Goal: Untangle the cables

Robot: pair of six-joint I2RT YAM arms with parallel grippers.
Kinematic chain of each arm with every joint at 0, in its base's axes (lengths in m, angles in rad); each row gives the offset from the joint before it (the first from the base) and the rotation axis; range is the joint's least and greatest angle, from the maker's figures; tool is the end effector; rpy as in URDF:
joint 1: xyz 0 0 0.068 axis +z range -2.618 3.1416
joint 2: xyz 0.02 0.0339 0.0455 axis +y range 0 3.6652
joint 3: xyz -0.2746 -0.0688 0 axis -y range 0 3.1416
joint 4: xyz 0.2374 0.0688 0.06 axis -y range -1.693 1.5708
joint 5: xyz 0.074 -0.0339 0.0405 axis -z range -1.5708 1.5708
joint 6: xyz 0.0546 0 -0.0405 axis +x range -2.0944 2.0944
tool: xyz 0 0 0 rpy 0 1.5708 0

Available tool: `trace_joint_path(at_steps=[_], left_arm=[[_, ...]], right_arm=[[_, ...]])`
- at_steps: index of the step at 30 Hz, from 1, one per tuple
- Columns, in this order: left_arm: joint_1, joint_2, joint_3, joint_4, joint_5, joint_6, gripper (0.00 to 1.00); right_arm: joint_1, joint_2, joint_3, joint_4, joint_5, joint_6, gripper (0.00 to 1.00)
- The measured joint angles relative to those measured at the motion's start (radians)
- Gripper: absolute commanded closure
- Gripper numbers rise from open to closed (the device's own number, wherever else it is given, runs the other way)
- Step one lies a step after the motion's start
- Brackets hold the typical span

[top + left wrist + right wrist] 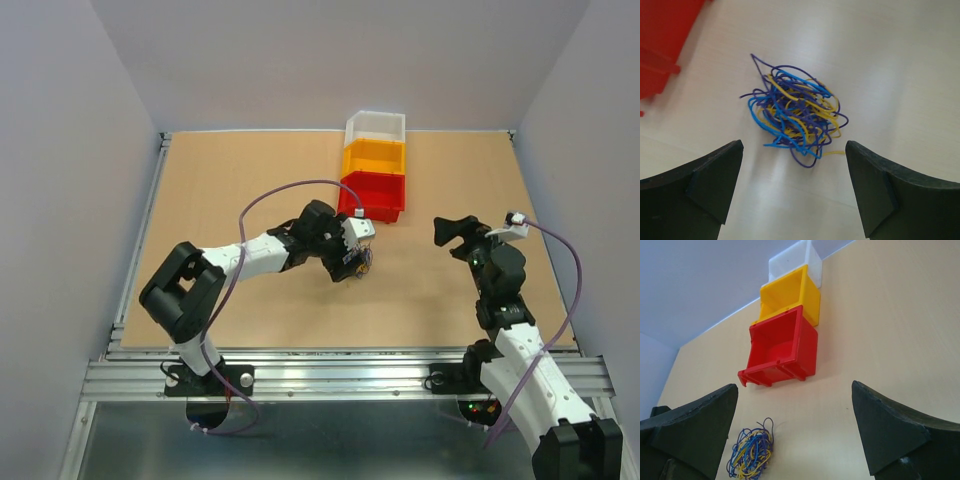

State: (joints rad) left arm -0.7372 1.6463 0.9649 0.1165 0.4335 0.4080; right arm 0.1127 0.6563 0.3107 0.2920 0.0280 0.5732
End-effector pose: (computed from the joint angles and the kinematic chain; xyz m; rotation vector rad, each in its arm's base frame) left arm 0.2565 -0.2639 0.2182 1.3719 1.6516 -0.6552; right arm 0.1736 0.0181 0.2502 0.3974 1.5995 0.5035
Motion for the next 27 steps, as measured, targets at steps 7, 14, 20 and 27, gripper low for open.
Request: trace_joint_path(at_steps=[7, 14, 20, 27], left_arm=[[-0.036, 0.093, 0.081, -0.047, -0.011, 0.012, 0.49], [-0.035, 0.176, 0.141, -0.098, -0.023, 0.043, 1.0], [-0.008, 0.06, 0.079, -0.129, 0.044, 0.101, 1.0], [0.048, 0.005, 0.068, -0.143, 0.114, 0.127, 1.0]], right_arm=[[0.0, -0.011, 0.0, 0.005, -0.002, 0.0, 0.0], [0.0, 0.029, -0.041, 0.057, -0.117, -0.016, 0.1], [0.021, 0.254, -0.05, 0.2, -0.316, -0.027, 0.16], [0.196, 0.525, -0.05, 0.364, -0.421, -0.061, 0.19]])
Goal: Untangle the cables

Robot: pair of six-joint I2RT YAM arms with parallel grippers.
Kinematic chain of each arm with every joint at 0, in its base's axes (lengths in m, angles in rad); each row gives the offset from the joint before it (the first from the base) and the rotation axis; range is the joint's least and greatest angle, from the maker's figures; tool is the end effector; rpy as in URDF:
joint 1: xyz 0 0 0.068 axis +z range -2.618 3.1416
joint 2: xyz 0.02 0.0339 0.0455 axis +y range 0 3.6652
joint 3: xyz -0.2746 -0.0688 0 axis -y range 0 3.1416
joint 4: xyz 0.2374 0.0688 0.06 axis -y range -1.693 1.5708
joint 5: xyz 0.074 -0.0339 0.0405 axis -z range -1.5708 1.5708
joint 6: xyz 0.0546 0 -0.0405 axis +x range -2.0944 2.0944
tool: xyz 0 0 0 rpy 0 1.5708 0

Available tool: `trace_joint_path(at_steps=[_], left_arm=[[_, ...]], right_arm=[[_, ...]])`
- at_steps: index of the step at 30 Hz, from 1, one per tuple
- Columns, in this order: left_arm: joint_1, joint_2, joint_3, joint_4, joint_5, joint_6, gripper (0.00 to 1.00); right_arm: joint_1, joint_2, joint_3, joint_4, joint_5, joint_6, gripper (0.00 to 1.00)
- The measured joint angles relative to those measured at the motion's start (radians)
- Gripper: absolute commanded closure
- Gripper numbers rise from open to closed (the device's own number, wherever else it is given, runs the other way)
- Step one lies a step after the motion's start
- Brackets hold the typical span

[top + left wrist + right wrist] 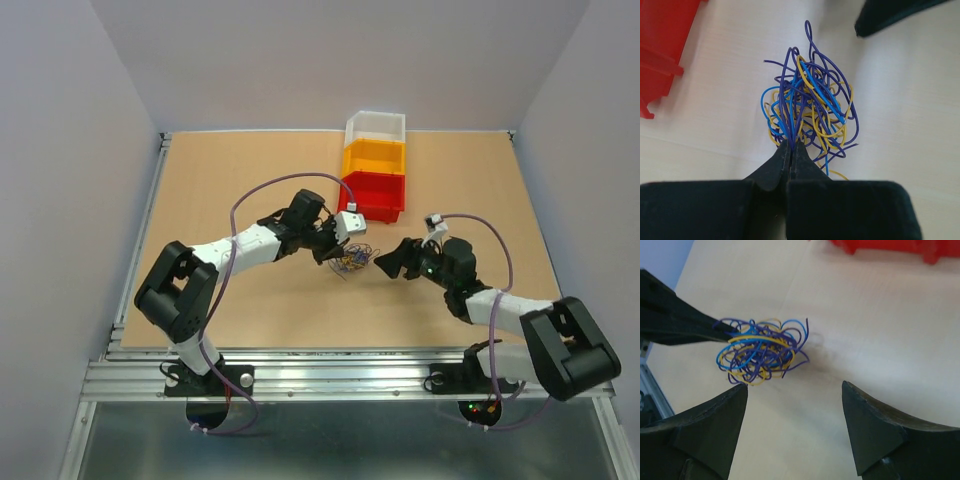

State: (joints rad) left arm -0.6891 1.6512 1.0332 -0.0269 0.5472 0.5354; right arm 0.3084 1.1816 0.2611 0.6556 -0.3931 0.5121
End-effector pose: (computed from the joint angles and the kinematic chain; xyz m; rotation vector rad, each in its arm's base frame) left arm 0.2650 -0.2551 0.2261 1.4952 1.6005 -0.6900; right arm 0.2103 0.0889 0.1824 -0.0945 1.9163 0.9250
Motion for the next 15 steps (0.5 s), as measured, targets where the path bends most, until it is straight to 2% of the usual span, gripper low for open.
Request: trace_joint_path(at_steps=[5, 10, 11, 14, 15], left_arm=[[0.018, 0.003, 0.0, -0.008, 0.008, 0.0, 1.0], [0.038, 0.005, 0.0, -0.01, 0.037, 0.0, 1.0], [0.041, 0.007, 0.001, -0.012, 0.045, 0.0, 1.0], [0.048, 0.018, 0.009, -0.028, 0.058, 0.0, 1.0], [0.049, 0.022, 0.012, -0.035, 0.062, 0.0, 1.0]], right_arm=[[0.085, 0.204, 0.032, 0.11, -0.057, -0.017, 0.19], [0.148, 0.334, 0.11, 0.212, -0.09, -0.021, 0.19], [0.158, 0.362, 0.121, 0.266, -0.095, -0.011, 0.31], [0.168, 0.406, 0.122, 0.359, -0.093, 0.016, 0.53], [0.169, 0.417, 0.122, 0.383, -0.085, 0.026, 0.57]])
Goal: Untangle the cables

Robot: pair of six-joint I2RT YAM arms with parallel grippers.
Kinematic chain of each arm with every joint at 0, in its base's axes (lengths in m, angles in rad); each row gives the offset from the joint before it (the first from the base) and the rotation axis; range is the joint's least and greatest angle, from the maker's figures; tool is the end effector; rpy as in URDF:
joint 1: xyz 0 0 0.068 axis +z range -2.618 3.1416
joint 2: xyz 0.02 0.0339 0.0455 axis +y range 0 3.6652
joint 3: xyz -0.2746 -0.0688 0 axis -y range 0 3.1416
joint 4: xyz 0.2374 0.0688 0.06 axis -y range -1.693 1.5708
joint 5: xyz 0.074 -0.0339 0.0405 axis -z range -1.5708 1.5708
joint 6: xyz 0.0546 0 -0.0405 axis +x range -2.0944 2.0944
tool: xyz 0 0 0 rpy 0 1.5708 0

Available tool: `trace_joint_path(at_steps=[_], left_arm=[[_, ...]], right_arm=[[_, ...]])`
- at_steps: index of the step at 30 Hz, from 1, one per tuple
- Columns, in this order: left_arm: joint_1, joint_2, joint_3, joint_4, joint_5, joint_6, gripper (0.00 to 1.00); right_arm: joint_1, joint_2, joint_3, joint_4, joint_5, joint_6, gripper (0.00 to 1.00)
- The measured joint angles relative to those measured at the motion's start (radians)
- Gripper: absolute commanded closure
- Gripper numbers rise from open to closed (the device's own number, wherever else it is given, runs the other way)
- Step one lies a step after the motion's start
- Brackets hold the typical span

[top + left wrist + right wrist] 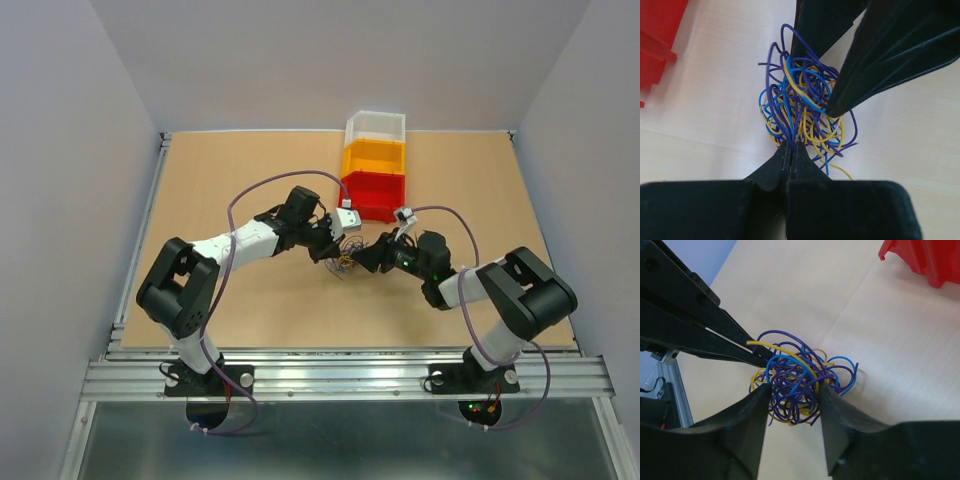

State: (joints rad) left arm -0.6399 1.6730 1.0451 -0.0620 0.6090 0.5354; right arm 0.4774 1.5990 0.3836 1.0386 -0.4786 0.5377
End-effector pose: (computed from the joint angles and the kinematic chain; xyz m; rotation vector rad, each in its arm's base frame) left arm 0.2757 -0.2442 0.2202 1.4849 1.6437 -0.7416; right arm 0.2435 0.1543 0.1648 -0.3195 1.8468 1.1387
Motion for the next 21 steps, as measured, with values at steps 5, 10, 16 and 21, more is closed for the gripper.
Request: trace_joint_path(at_steps=[5, 10, 16, 21], left_arm=[[0.027, 0.004, 0.011, -0.019, 0.026, -0.002, 1.0], [0.109, -0.014, 0.011, -0.01, 0.107, -0.039, 1.0], [0.161, -0.121, 0.011, 0.066, 0.098, -0.139, 1.0], [0.169, -0.209, -0.01, 0.137, -0.016, -0.19, 1.0]], right_arm=[[0.002, 0.038, 0.001, 0.045, 0.011, 0.034, 0.94], [0.016, -0.019, 0.001, 0.036, 0.058, 0.042, 0.99], [0.04, -0.27, -0.031, -0.082, 0.262, 0.021, 0.9], [0.045, -0.509, -0.087, -0.201, 0.435, 0.0, 0.83]])
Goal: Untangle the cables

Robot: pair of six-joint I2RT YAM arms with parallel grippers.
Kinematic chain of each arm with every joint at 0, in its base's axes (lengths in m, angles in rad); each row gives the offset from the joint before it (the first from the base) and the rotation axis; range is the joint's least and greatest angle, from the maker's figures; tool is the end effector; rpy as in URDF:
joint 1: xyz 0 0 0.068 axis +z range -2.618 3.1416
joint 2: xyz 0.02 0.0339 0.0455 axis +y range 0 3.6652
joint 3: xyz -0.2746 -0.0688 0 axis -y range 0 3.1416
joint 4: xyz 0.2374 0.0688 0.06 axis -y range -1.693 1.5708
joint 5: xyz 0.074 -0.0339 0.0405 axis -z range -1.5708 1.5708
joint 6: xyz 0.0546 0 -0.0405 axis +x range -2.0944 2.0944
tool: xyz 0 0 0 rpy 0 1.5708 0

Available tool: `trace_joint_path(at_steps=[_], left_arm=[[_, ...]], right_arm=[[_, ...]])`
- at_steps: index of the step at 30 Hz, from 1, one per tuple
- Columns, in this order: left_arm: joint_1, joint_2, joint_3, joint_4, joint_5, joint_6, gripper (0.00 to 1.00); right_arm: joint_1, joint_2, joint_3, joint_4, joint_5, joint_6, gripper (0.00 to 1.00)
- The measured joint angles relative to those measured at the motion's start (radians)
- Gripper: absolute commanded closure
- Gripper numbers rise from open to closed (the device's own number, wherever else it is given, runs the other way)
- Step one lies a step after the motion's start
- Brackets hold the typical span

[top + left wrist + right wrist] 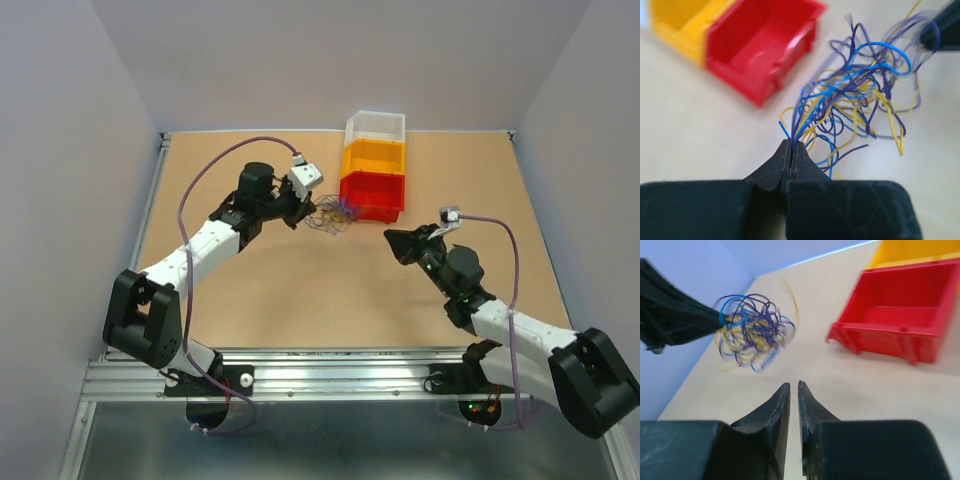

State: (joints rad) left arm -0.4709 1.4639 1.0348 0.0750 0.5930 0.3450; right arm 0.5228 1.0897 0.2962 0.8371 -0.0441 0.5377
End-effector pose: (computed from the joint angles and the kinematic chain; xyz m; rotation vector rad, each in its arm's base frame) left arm 0.2922 -0.1830 0.3010 1.1090 1.5613 -0.6532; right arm 0.1986 0.1172 0.2354 -0.0248 1.5930 0.8717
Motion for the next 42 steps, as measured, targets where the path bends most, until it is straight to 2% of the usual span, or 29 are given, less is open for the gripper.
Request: trace_joint_path(at_steps=[3, 5, 6, 7, 8, 9, 10, 12, 15, 23, 27, 35, 38, 40, 41, 42], left_arm=[[0.073, -0.021, -0.02, 0.01, -0.149, 0.0, 1.0], [0.103, -0.021, -0.027, 0.01, -0.208, 0.0, 1.0], [0.112, -0.021, -0.031, 0.008, -0.235, 0.0, 1.0], [0.113, -0.021, -0.034, 0.008, -0.244, 0.0, 1.0], [0.111, -0.021, -0.038, 0.008, -0.244, 0.002, 1.0], [0.108, -0.021, -0.04, 0.008, -0.233, 0.005, 1.0], [0.104, -0.021, -0.042, 0.004, -0.213, 0.01, 1.0], [0.098, -0.021, -0.043, -0.001, -0.19, 0.014, 0.99], [0.092, -0.022, -0.043, -0.013, -0.143, 0.024, 0.98], [0.055, -0.022, -0.043, -0.07, -0.04, 0.063, 0.96], [-0.009, -0.022, -0.043, -0.095, -0.028, 0.087, 0.96], [-0.08, -0.019, -0.043, -0.134, -0.026, 0.117, 0.96], [-0.084, -0.019, -0.043, -0.15, -0.023, 0.126, 0.96], [-0.084, -0.019, -0.043, -0.154, -0.025, 0.126, 0.96], [-0.084, -0.02, -0.043, -0.154, -0.025, 0.126, 0.95], [-0.084, -0.025, -0.043, -0.154, -0.026, 0.126, 0.95]], right_arm=[[-0.026, -0.088, -0.038, -0.088, 0.101, -0.018, 0.84], [-0.029, -0.108, -0.048, -0.131, 0.144, -0.024, 0.97], [-0.031, -0.114, -0.051, -0.146, 0.158, -0.029, 0.97], [-0.031, -0.121, -0.056, -0.169, 0.18, -0.029, 0.9], [-0.031, -0.124, -0.058, -0.18, 0.188, -0.033, 0.6], [-0.031, -0.123, -0.058, -0.189, 0.188, -0.037, 0.47], [-0.031, -0.118, -0.058, -0.194, 0.176, -0.043, 0.38], [-0.031, -0.099, -0.058, -0.189, 0.144, -0.05, 0.25], [-0.031, -0.025, -0.058, -0.13, 0.05, -0.071, 0.16], [-0.014, 0.259, -0.056, 0.125, -0.179, -0.079, 0.04], [0.034, 0.335, -0.038, 0.214, -0.22, -0.067, 0.03], [0.137, 0.439, 0.092, 0.301, -0.166, -0.063, 0.05], [0.153, 0.517, 0.146, 0.308, -0.113, -0.063, 0.11], [0.154, 0.542, 0.155, 0.307, -0.087, -0.063, 0.18], [0.155, 0.547, 0.156, 0.305, -0.072, -0.062, 0.23], [0.158, 0.549, 0.156, 0.298, -0.051, -0.063, 0.34]])
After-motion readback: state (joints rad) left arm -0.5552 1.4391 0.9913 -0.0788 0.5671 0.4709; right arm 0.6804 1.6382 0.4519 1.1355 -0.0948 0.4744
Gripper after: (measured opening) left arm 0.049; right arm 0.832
